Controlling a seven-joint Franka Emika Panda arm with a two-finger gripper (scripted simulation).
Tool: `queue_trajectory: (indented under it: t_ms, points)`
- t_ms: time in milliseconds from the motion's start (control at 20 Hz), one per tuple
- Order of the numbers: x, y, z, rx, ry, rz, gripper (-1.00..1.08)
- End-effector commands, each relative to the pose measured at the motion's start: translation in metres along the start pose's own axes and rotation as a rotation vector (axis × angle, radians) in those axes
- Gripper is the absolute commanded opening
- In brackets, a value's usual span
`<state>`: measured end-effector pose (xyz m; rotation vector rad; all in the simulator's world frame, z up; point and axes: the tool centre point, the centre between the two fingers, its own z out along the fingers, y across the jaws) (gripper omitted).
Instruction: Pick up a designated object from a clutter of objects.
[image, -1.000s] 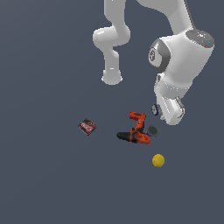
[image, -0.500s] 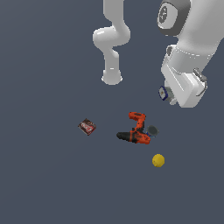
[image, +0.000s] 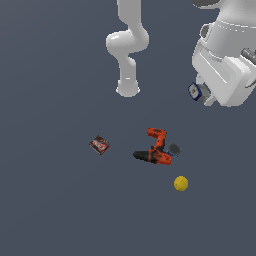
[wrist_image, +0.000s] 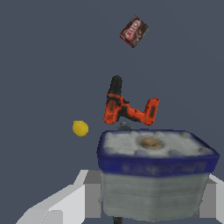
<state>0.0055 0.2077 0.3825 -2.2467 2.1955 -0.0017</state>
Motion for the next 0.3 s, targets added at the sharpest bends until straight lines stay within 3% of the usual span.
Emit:
queue_trajectory:
  t_ms: [0,250]
  points:
    - [-0.0002,-0.0012,-0.0077,-0.001,0.0,-0.001,-1.0]
    - [-0.0005,-0.0024,-0.0124,-0.001,-0.001,-0.001,-1.0]
